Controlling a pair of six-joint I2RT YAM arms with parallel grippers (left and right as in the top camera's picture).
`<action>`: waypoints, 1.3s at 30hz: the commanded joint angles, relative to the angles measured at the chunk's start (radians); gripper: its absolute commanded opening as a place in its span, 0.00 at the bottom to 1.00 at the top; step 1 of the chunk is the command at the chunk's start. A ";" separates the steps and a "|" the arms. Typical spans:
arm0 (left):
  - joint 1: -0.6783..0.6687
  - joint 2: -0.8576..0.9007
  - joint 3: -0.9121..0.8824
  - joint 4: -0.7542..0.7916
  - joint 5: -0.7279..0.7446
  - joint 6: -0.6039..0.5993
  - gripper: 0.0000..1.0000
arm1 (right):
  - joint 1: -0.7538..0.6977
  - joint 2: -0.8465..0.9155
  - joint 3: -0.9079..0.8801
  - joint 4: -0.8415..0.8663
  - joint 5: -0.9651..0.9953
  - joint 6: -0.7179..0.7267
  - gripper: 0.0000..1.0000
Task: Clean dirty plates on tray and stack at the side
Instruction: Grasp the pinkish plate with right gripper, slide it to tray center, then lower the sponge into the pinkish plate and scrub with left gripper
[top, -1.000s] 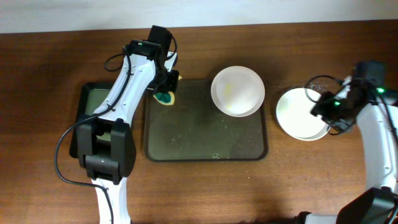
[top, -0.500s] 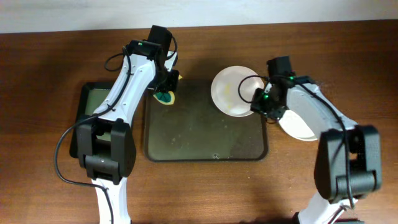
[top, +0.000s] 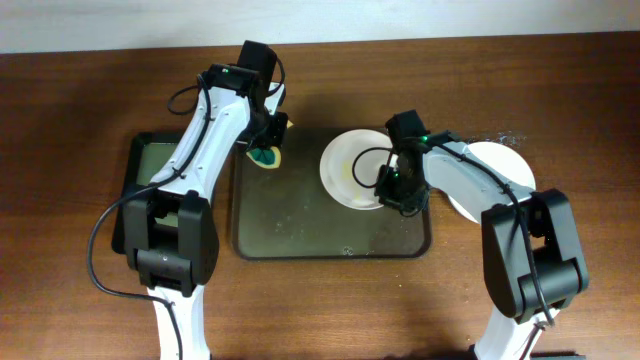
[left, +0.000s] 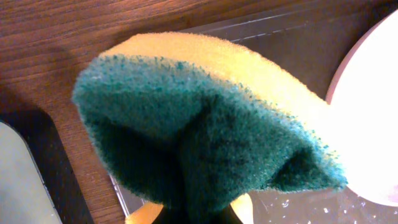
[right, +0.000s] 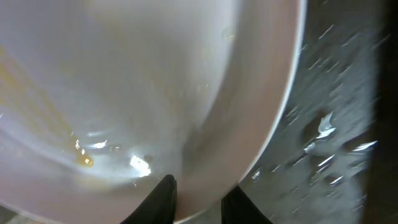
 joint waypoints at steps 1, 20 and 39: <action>0.000 0.008 0.025 0.001 0.011 0.008 0.00 | 0.039 0.010 -0.008 -0.039 -0.129 -0.011 0.25; 0.000 0.008 0.025 0.002 0.011 0.008 0.00 | 0.034 -0.007 0.197 -0.098 0.096 -0.270 0.50; -0.045 0.010 0.025 0.003 0.014 0.008 0.00 | 0.004 0.086 -0.048 0.103 -0.022 -0.024 0.07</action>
